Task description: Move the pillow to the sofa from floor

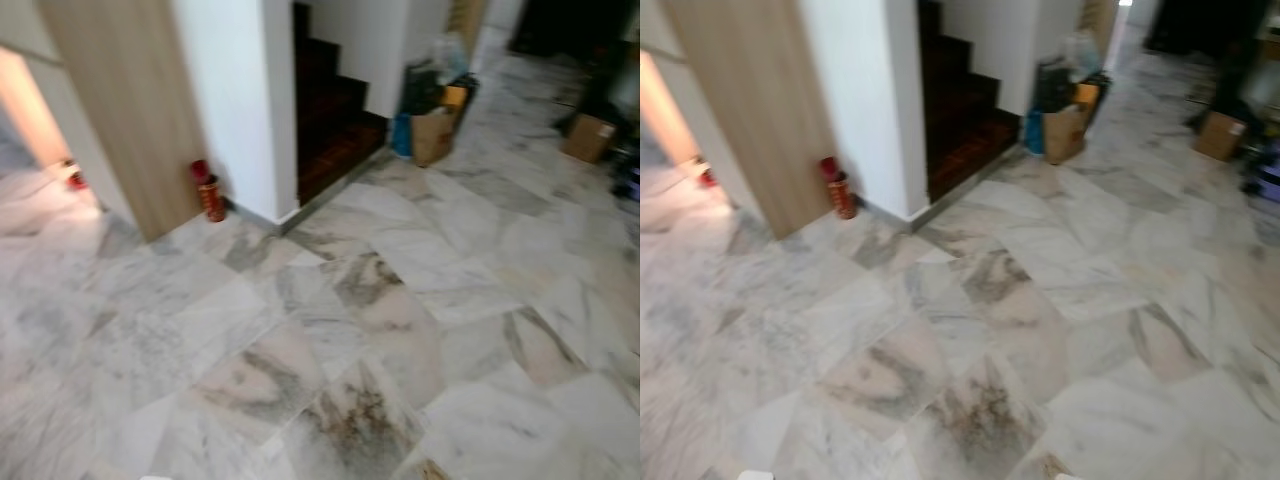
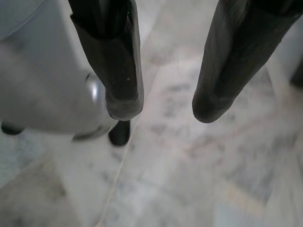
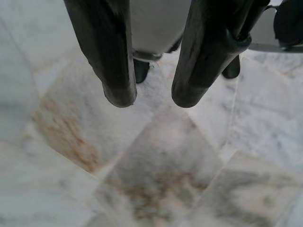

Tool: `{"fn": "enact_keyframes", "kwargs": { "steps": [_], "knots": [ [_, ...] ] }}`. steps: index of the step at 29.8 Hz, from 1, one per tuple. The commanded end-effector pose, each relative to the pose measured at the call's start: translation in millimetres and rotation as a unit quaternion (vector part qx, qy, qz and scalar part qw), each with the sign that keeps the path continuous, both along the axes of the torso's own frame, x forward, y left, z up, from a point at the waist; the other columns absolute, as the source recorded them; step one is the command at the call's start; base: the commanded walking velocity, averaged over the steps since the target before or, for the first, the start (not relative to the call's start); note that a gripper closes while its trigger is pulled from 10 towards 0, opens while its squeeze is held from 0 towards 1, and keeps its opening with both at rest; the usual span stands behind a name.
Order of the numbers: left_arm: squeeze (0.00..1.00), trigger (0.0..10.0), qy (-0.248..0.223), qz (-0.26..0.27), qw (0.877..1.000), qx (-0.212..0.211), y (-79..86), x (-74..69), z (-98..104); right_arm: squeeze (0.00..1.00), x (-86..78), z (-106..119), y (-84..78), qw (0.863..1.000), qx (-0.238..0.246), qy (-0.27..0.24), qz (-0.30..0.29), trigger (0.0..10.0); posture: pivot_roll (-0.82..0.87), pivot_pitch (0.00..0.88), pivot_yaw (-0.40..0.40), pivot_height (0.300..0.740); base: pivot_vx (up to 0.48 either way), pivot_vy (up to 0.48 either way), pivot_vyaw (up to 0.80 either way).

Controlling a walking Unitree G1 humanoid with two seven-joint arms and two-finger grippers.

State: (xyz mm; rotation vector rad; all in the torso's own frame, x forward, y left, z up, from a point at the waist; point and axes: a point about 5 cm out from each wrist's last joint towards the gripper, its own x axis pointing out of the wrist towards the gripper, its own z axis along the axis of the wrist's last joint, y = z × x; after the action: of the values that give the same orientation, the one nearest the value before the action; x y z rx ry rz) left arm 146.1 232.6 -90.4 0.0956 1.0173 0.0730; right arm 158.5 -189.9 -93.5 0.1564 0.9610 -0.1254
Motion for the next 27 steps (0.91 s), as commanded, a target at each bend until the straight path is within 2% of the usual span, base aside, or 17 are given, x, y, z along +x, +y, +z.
{"fn": "enact_keyframes", "kwargs": {
  "steps": [1, 4, 10, 15, 19, 23, 27],
  "knots": [
    [0.0, 10.0, -0.071, 0.109, 0.989, -0.075, -24.2, 37.8, 10.9, 0.0, 48.7, 22.7, 1.1, 0.998, 0.019, -0.052, 0.027, 10.0, 0.03, 0.0, -0.043, 0.74, 0.0, 0.0, 0.8],
    [0.0, 10.0, -0.058, 0.119, 0.989, -0.069, -22.4, 28.2, 6.6, 0.0, 43.4, 20.0, -0.8, 0.999, 0.018, -0.044, 0.027, 10.0, 0.02, 0.0, -0.038, 0.74, 0.0, 0.0, 0.8],
    [0.0, 10.0, -0.047, 0.115, 0.99, -0.064, -21.9, 20.9, 3.4, 0.0, 38.2, 17.8, -4.6, 0.999, 0.01, -0.035, 0.033, 10.0, 0.04, 0.0, -0.04, 0.74, 0.0, 0.0, 0.8],
    [0.0, 10.0, -0.044, 0.099, 0.993, -0.055, -20.7, 20.2, 3.4, 0.0, 36.0, 16.1, -1.2, 0.998, 0.007, -0.03, 0.046, 10.0, 0.04, 0.0, -0.039, 0.74, 0.0, 0.0, 0.8],
    [0.0, 10.0, -0.041, 0.052, 0.997, -0.034, -22.5, 23.1, 4.5, 0.0, 34.6, 15.2, 0.3, 0.998, 0.003, -0.026, 0.055, 10.0, 0.03, 0.0, -0.037, 0.74, 0.0, 0.0, 0.8],
    [0.0, 10.0, -0.047, 0.066, 0.996, -0.036, -23.1, 26.2, 5.7, 0.0, 33.9, 14.9, -0.1, 0.998, 0.001, -0.024, 0.058, 10.0, 0.03, 0.0, -0.04, 0.74, 0.0, 0.0, 0.8],
    [0.0, 10.0, -0.045, 0.044, 0.998, -0.03, -24.5, 29.2, 6.7, 0.0, 33.8, 15.0, -1.4, 0.997, -0.006, -0.021, 0.07, 10.0, 0.03, 0.0, -0.046, 0.74, 0.0, 0.0, 0.8]
  ]
}}
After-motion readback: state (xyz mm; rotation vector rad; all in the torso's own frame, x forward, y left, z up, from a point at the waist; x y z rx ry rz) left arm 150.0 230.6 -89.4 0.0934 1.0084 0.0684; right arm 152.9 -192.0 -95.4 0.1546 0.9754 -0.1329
